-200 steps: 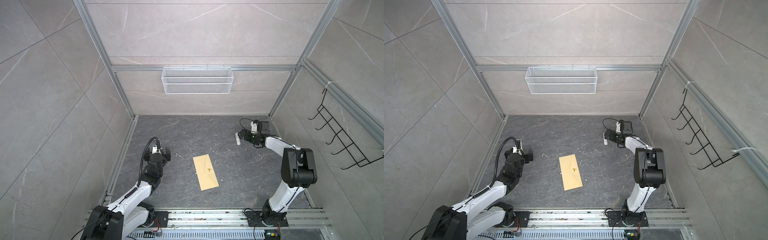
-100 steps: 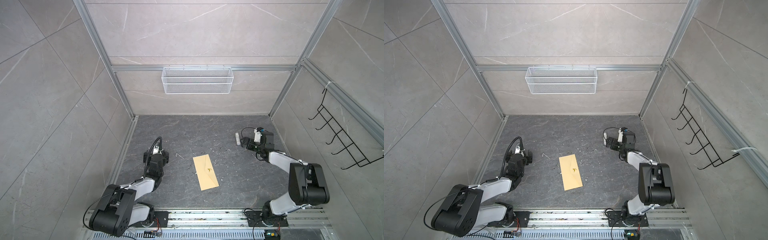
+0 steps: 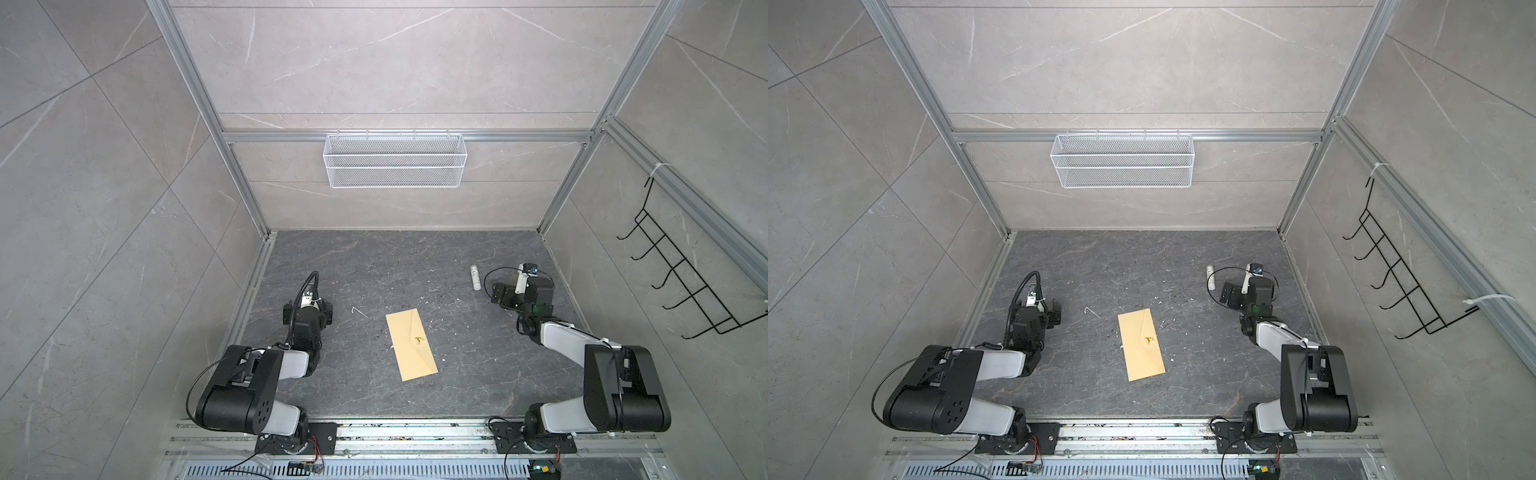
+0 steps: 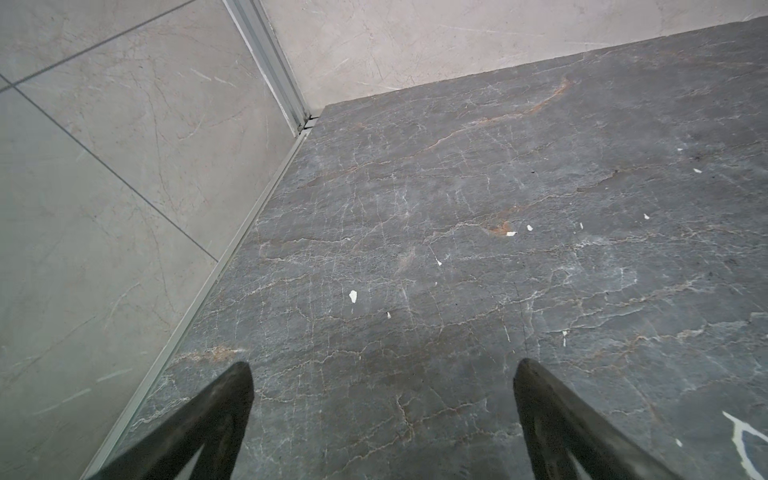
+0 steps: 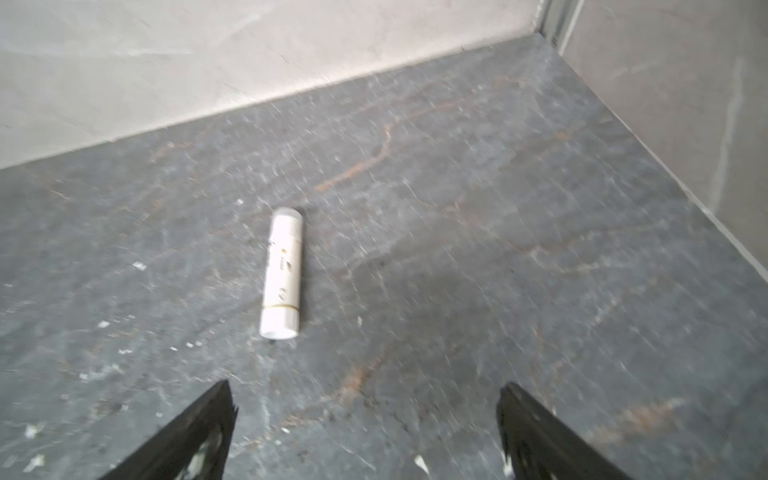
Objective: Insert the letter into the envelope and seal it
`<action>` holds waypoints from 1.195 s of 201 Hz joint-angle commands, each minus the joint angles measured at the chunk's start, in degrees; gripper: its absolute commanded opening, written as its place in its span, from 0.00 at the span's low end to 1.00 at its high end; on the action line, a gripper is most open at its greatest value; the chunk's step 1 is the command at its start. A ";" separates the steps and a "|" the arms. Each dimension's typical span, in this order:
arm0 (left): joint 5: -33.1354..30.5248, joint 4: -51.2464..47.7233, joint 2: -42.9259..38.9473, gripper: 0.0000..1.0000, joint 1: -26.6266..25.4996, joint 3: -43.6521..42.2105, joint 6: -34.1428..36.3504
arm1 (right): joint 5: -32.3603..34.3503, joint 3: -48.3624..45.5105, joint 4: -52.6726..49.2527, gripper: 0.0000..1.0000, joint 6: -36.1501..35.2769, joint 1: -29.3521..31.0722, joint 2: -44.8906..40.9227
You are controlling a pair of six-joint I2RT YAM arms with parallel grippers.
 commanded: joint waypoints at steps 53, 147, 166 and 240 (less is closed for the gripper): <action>14.50 9.47 2.64 1.00 6.37 -2.46 -3.04 | 13.80 -2.19 8.99 0.99 -7.54 9.42 3.23; 21.55 1.53 2.91 1.00 9.70 1.73 -4.19 | 10.29 -10.72 23.20 0.99 -11.60 12.36 1.28; 22.10 0.82 2.92 1.00 10.15 2.16 -4.48 | 5.98 -13.84 31.18 1.00 -11.81 10.75 4.13; 17.27 -3.33 3.34 1.00 10.85 4.56 -7.34 | 3.42 -12.19 27.22 0.99 -11.09 9.44 3.61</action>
